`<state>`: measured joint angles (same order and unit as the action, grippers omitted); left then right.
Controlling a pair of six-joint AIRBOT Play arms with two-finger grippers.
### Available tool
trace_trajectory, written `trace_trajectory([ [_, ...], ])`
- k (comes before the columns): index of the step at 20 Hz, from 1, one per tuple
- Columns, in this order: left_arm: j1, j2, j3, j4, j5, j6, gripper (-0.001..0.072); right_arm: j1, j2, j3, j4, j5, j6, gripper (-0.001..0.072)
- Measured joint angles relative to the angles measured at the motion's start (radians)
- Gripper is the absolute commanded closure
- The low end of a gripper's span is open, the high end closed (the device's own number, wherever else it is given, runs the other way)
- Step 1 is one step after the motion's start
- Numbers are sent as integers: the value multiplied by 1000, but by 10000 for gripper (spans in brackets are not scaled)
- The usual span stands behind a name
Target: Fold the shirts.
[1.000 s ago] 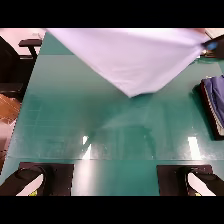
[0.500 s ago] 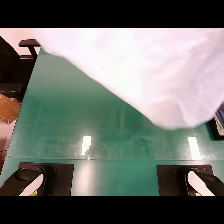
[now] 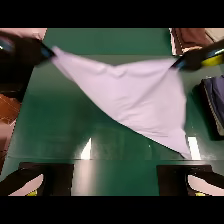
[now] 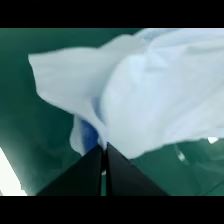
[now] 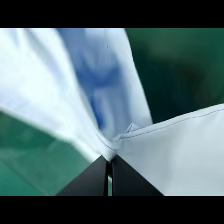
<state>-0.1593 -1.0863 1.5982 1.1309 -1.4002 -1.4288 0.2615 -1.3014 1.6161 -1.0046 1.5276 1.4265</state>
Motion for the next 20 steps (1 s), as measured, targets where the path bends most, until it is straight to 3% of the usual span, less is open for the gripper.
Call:
trace_trajectory([
  [3,0,-31,-155,43,21,19,684,92,-111,-131,5,-86,-23,691],
  [4,2,-34,-187,64,30,21,684,108,-143,-155,6,-113,-28,578],
  [5,1,-39,-212,82,42,24,684,120,-174,-173,6,-137,-34,369],
  [6,-1,-42,-232,97,46,26,683,126,-198,-180,7,-154,-42,295],
  [9,0,-46,-260,125,59,29,683,108,-230,-171,8,-173,-66,294],
  [11,0,-47,-269,133,64,29,683,69,-209,-164,7,-171,-91,190],
  [12,-1,-47,-271,136,66,30,683,44,-189,-166,8,-171,-107,176],
  [20,0,-48,-277,141,116,20,683,-60,-130,-311,7,-189,-285,181],
])
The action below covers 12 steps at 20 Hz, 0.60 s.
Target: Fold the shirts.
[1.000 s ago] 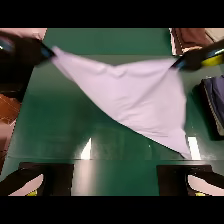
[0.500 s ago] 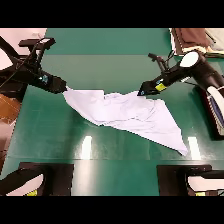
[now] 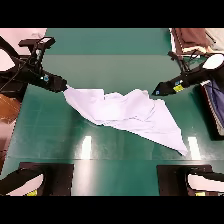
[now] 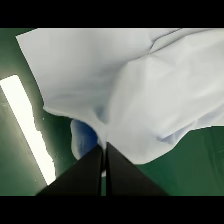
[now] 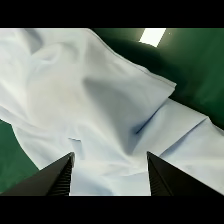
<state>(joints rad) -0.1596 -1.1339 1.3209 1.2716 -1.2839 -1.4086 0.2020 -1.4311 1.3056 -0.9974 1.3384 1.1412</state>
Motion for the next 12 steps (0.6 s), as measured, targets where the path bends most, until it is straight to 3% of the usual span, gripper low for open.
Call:
trace_trajectory([
  [3,0,0,0,0,6,-3,683,40,-39,-19,0,-43,-44,187],
  [5,0,0,0,0,9,-4,683,71,-71,-10,-1,-59,-58,242],
  [6,0,0,0,-1,10,-5,683,85,-85,-4,-1,-63,-64,334],
  [7,0,0,0,-1,10,-5,683,96,-95,0,-1,-68,-68,567],
  [8,0,0,0,-1,10,-5,684,103,-99,5,-3,-77,-70,694],
  [12,0,17,5,1,16,-18,684,104,-51,12,-27,-121,-72,695],
])
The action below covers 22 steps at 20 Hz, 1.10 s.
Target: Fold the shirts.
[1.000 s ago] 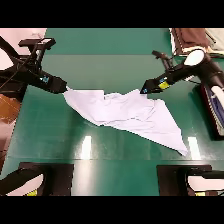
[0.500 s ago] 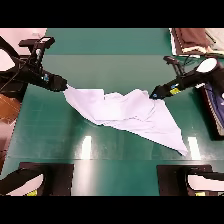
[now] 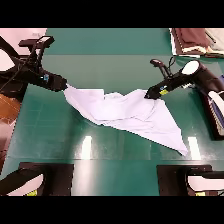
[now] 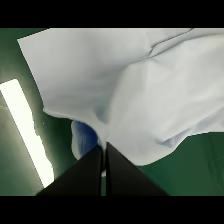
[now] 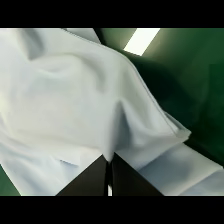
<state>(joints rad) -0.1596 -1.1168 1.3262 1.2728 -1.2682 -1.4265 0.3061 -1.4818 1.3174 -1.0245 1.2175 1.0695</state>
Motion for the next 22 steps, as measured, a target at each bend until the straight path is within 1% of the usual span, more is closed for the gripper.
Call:
trace_trajectory([
  [4,0,89,110,19,32,-26,684,-64,175,64,-15,-27,11,695],
  [10,0,265,460,11,68,-69,684,-174,451,336,-21,31,75,695],
  [14,-1,332,647,-4,81,-92,685,-246,582,484,-19,47,123,695],
  [18,-1,346,721,-14,104,-99,685,-338,620,617,-17,90,176,695],
  [22,-1,299,688,14,97,-95,684,-386,532,735,-19,205,246,695],
])
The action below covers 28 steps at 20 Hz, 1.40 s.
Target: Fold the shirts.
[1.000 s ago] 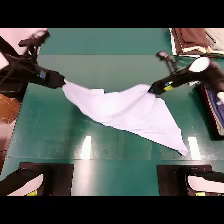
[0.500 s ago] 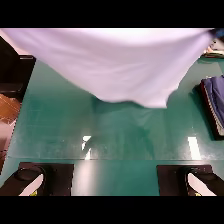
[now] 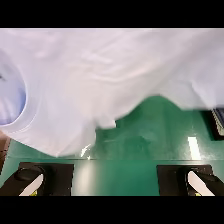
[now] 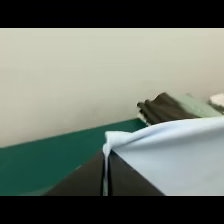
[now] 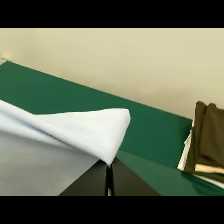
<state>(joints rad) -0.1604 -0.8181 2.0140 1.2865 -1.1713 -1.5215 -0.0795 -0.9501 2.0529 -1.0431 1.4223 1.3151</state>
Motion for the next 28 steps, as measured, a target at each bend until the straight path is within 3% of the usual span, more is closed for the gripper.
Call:
trace_trajectory([
  [6,0,-255,-219,104,-99,8,683,108,-257,-125,-70,77,76,695],
  [13,1,-667,-390,132,6,31,681,209,-652,-259,-125,53,76,694],
  [14,3,-705,-396,132,26,32,619,211,-691,-250,-126,51,74,661],
  [15,5,-732,-400,132,35,34,300,212,-726,-235,-126,46,74,445],
  [16,10,-752,-403,132,44,35,167,213,-757,-220,-127,47,73,306],
  [19,39,-773,-401,123,24,36,168,212,-811,-154,-124,71,71,306],
  [23,120,-705,-441,78,-98,60,167,185,-783,-158,-63,137,61,308],
  [28,203,-455,-806,-42,-96,81,168,144,-606,-394,90,152,19,307],
])
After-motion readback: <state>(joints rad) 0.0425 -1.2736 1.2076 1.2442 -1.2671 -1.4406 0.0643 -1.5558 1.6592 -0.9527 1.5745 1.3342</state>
